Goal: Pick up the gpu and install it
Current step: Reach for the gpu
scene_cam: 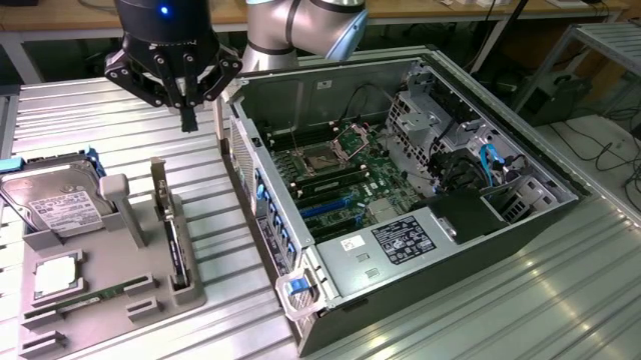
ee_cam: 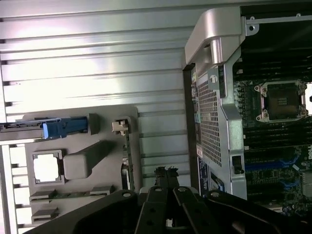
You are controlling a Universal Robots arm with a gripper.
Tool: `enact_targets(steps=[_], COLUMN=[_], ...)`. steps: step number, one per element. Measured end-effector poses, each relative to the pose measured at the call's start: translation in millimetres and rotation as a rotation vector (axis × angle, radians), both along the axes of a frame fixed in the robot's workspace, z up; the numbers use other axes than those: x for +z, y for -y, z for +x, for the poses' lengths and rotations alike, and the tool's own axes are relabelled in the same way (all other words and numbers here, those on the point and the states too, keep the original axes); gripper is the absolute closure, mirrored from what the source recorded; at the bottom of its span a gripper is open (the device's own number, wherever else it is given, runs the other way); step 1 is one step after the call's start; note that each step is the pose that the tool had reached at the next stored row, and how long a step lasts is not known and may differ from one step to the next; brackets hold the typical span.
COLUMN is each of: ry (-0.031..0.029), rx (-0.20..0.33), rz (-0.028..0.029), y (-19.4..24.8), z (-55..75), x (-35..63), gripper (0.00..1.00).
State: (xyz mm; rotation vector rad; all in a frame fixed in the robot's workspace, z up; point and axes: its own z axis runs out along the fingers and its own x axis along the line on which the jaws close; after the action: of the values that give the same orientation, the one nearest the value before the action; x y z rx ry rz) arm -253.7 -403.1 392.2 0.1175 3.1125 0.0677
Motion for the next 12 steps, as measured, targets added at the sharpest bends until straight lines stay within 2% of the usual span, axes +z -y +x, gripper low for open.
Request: enact_targets(steps=[12], ry=[0.0001], rx=[0.0], rz=[0.0], y=[0.9], z=[-11.3], x=[-0.4], gripper=[0.89])
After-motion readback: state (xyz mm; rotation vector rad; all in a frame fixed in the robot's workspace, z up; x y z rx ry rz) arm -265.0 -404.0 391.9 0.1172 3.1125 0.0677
